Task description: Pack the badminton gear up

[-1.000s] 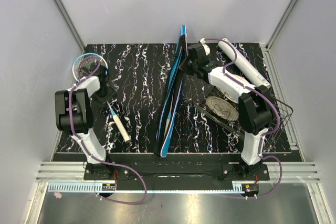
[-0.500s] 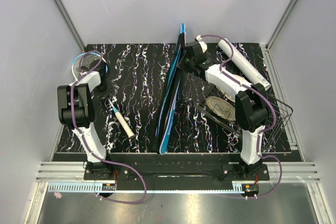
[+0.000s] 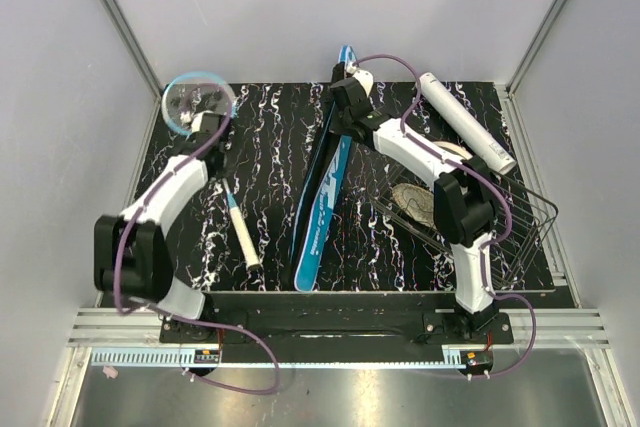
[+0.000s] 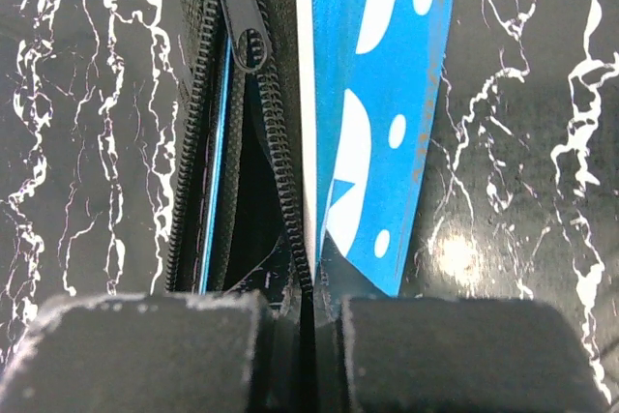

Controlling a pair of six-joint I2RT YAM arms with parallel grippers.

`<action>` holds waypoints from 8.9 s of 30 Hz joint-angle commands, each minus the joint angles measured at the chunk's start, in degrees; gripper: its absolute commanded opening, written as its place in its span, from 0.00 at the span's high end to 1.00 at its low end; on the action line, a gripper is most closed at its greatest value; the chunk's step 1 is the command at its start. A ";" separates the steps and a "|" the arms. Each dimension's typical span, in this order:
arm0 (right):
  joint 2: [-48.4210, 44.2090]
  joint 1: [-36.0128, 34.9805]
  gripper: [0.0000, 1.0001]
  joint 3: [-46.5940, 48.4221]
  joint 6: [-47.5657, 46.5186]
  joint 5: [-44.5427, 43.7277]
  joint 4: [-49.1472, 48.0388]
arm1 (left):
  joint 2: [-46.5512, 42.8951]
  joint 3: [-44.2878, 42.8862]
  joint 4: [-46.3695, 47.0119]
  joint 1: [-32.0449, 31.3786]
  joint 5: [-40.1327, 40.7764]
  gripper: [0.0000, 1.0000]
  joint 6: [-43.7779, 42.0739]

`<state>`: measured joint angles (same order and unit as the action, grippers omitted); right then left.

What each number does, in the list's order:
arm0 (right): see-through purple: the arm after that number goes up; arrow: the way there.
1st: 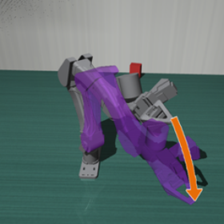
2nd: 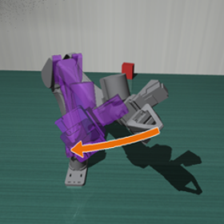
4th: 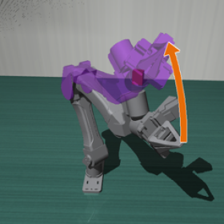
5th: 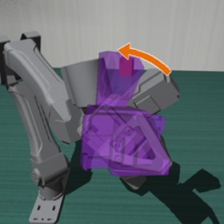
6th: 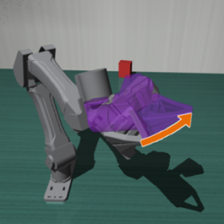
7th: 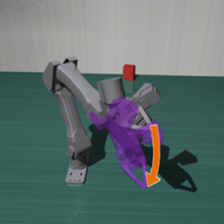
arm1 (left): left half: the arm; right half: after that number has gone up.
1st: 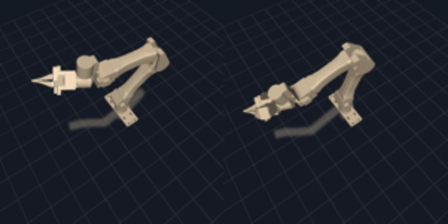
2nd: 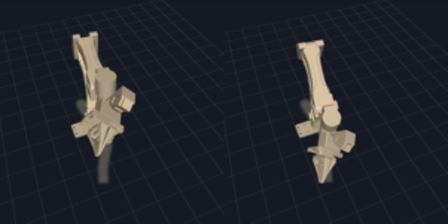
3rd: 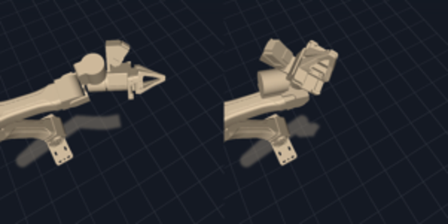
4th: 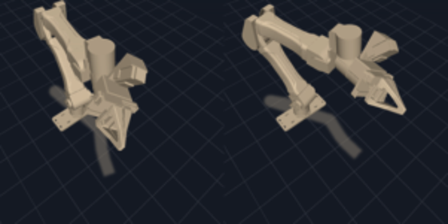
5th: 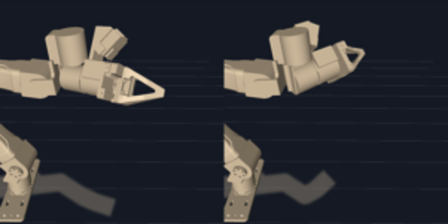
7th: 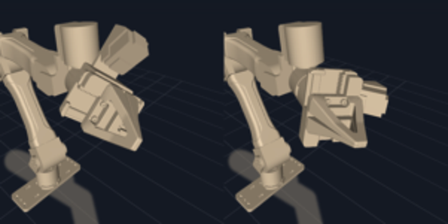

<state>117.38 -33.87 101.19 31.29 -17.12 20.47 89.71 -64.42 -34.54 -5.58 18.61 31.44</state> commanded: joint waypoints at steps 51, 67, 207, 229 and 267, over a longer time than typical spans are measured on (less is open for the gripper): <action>4.44 8.29 1.00 12.02 0.17 9.92 -1.13 | -9.83 5.01 -13.35 -47.06 32.88 1.00 -31.09; -1.62 7.94 1.00 3.33 6.41 21.78 -11.04 | -4.46 2.73 -10.82 -50.93 29.56 1.00 -35.92; -13.58 7.41 1.00 -27.62 -5.28 36.55 -50.18 | 24.80 -37.96 -33.49 -29.57 -35.05 1.00 -31.53; -16.14 7.59 1.00 -32.63 13.79 38.48 -45.87 | 27.10 -46.42 -12.14 -28.87 -16.33 1.00 -8.42; -15.96 9.26 0.98 -29.82 20.37 32.43 -33.39 | -1.81 -5.29 20.99 -25.09 -47.25 0.01 -10.44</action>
<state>103.66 -24.64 69.12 44.60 17.12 -11.09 90.89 -71.94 -26.85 -30.06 -13.78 19.46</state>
